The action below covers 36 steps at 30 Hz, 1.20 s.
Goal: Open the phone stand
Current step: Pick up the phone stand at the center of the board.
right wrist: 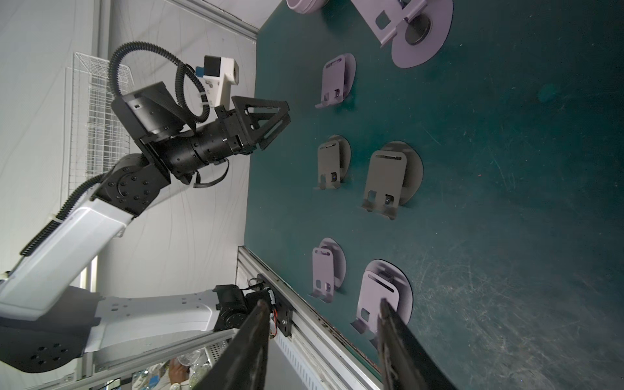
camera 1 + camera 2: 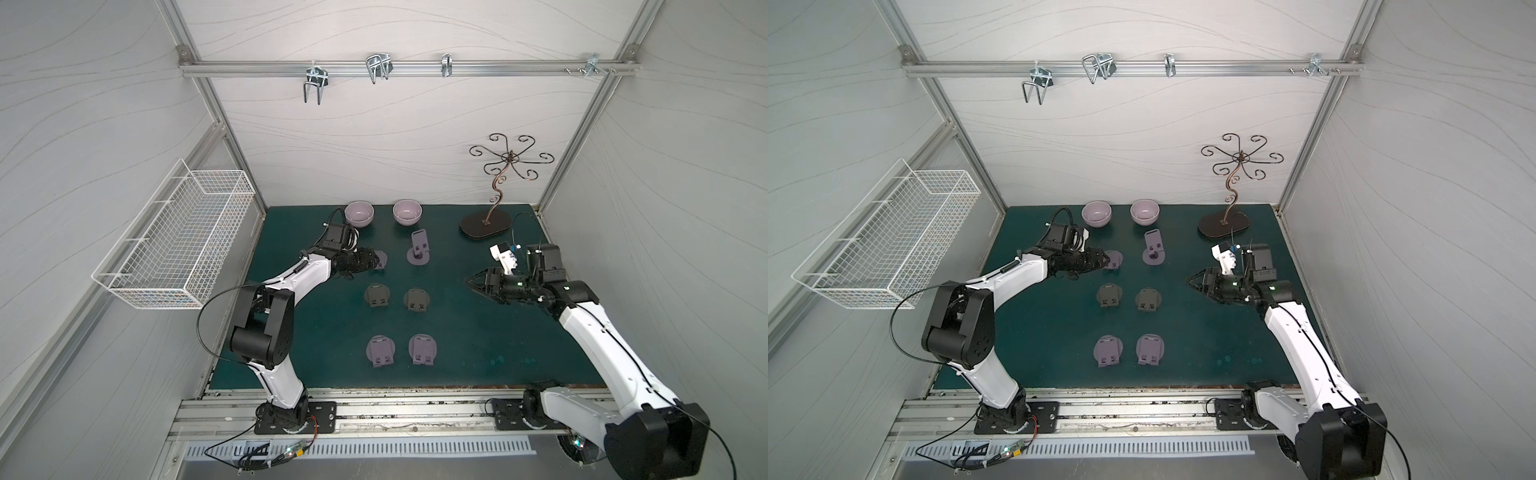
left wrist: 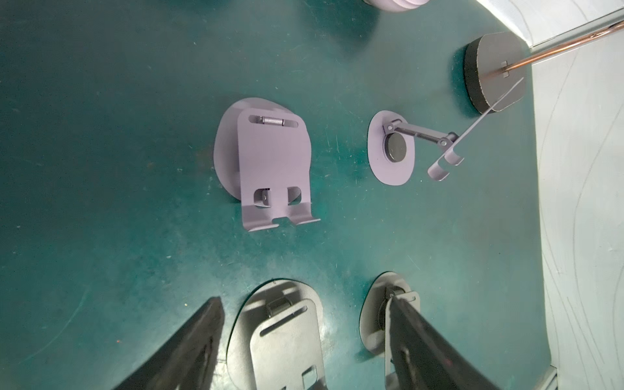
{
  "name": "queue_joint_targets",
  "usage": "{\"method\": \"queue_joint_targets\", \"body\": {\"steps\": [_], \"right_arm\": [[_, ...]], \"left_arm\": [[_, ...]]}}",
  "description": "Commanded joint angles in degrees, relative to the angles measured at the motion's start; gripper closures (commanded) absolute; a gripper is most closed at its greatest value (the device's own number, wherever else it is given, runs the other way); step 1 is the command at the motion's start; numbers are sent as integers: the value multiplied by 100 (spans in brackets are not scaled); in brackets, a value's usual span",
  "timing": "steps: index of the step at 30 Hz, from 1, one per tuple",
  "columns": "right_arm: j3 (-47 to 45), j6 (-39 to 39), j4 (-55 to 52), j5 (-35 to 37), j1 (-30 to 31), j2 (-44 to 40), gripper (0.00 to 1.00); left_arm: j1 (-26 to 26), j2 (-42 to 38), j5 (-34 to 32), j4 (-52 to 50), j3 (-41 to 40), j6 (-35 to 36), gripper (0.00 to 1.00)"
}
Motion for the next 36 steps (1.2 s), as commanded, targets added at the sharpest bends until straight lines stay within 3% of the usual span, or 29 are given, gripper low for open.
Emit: {"method": "queue_joint_targets", "body": {"steps": [1,3,7,10,16,19,36], "right_arm": [[133,-120,-122,319,156,22,48],[124,-40,-72,261,214,104,48],[150,66,-36,313,452,192,48],[166,147,31,435,723,238,48],[461,100,-255,567,1181,445,48],[470,86,-341,555,1221,435,48],[659,-17,-498,701,1365,935,49]], "left_arm": [[131,-271,379,317,-62,-10,22],[163,-285,592,398,-170,9,24],[222,-424,249,764,-513,15,25],[439,-220,611,1346,-534,-268,26],[516,555,791,1390,-12,166,28],[577,862,1114,1783,31,102,34],[586,2011,1549,2087,874,156,34]]}}
